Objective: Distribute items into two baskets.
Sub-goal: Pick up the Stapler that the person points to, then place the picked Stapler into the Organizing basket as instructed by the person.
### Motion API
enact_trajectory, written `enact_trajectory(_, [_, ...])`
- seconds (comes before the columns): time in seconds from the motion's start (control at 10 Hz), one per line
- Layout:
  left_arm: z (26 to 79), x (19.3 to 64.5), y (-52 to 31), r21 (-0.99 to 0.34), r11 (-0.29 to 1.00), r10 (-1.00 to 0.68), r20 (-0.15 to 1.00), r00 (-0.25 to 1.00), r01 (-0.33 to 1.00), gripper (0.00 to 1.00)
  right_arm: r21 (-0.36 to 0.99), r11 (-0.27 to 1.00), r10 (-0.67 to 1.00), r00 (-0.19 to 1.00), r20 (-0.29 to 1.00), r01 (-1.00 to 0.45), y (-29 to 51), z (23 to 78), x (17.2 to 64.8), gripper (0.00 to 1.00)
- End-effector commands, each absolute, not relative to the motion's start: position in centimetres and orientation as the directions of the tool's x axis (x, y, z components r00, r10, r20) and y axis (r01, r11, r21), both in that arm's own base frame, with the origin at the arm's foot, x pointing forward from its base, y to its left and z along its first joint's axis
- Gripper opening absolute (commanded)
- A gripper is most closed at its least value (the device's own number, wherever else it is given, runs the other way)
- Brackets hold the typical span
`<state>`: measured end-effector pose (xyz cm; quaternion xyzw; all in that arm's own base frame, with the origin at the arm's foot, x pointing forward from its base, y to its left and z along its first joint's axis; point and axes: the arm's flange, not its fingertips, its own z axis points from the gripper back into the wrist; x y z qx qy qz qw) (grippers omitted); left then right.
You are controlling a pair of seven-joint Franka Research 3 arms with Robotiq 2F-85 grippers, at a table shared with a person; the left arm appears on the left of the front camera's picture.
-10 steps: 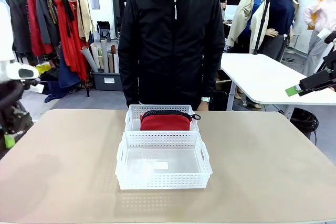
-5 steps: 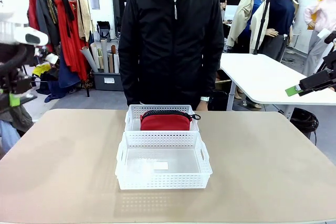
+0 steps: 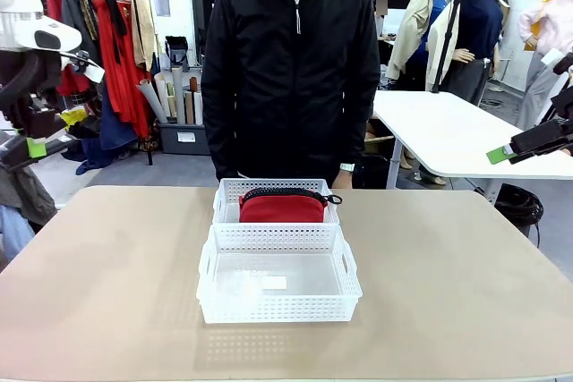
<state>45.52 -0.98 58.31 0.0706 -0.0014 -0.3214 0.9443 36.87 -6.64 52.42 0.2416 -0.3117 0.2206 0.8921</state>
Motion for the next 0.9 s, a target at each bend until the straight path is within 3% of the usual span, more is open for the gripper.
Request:
enact_trajectory(0.0, [57.49,45.95,-0.5,0.074,0.753,-0.654,-0.033,0.756,0.654,0.0,0.295,0.785,0.242,0.708,0.664,-0.545,-6.6,52.43,36.85,1.0])
enact_trajectory(0.1, [58.31,45.52,-0.98,0.134,0.783,-0.607,-0.043,0.793,0.607,0.0,0.295,0.785,0.242,0.708,0.664,-0.545,-6.6,52.43,36.85,1.0])
enact_trajectory(0.8, [58.31,45.52,-0.98,0.134,0.783,-0.607,-0.043,0.793,0.607,0.0,0.295,0.785,0.242,0.708,0.664,-0.545,-6.6,52.43,36.85,1.0])
